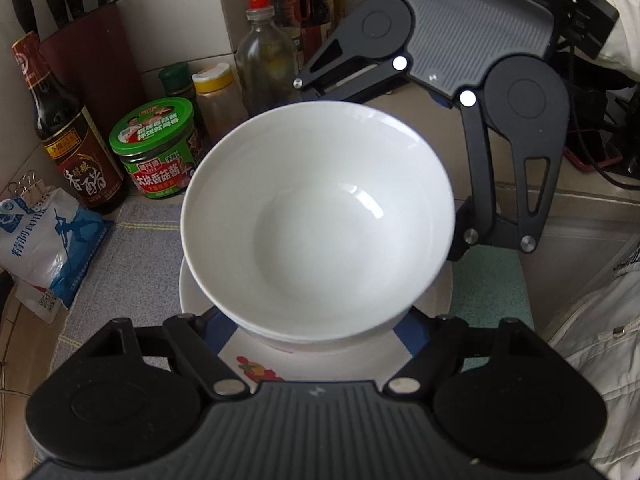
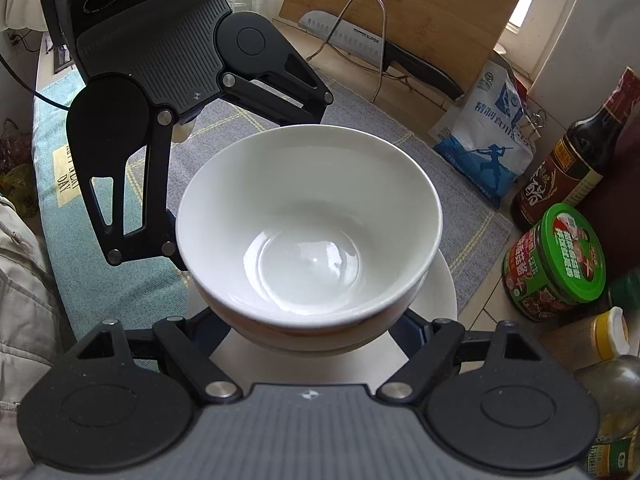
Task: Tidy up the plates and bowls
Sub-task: 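Carry the bowl stack with both tools over the plate stack by the bottles, then lower the bowl stack onto the plates and open both tools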
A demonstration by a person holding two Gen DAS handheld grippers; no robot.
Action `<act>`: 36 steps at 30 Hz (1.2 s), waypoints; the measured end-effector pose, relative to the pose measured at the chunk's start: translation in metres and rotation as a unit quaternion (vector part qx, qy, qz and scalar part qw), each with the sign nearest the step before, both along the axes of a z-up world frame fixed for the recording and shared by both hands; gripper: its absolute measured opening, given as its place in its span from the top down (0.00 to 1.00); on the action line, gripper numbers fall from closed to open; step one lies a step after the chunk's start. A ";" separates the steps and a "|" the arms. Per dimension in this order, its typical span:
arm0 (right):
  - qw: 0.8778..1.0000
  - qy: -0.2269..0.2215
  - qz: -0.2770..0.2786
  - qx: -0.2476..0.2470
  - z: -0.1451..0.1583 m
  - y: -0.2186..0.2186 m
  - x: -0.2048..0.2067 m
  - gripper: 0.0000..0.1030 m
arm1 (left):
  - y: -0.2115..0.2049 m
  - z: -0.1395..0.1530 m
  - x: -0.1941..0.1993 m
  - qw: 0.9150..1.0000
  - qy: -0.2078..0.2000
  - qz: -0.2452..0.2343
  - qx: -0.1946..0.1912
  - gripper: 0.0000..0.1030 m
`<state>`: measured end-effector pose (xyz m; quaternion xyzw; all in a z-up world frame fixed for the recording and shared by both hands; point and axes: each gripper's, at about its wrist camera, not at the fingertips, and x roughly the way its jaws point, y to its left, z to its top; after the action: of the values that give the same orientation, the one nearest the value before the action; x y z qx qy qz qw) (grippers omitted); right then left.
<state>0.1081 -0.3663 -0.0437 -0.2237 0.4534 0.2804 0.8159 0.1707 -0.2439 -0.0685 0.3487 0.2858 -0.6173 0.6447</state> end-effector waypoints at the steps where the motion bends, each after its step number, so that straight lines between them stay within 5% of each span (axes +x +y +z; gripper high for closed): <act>1: 1.000 0.002 -0.003 0.001 -0.001 -0.003 0.001 0.15 | -0.002 -0.001 0.001 1.000 0.001 0.000 0.001 0.21; 30: 0.998 0.018 -0.036 0.039 -0.011 -0.021 0.012 0.14 | -0.012 -0.010 0.010 1.000 0.004 0.002 -0.004 0.20; 36: 0.998 0.008 -0.041 0.036 -0.012 -0.019 0.009 0.00 | -0.005 -0.009 0.009 1.000 -0.002 0.021 -0.011 0.08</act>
<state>0.1172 -0.3857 -0.0556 -0.1735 0.4583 0.2648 0.8305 0.1796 -0.2489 -0.0773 0.3366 0.2853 -0.6062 0.6616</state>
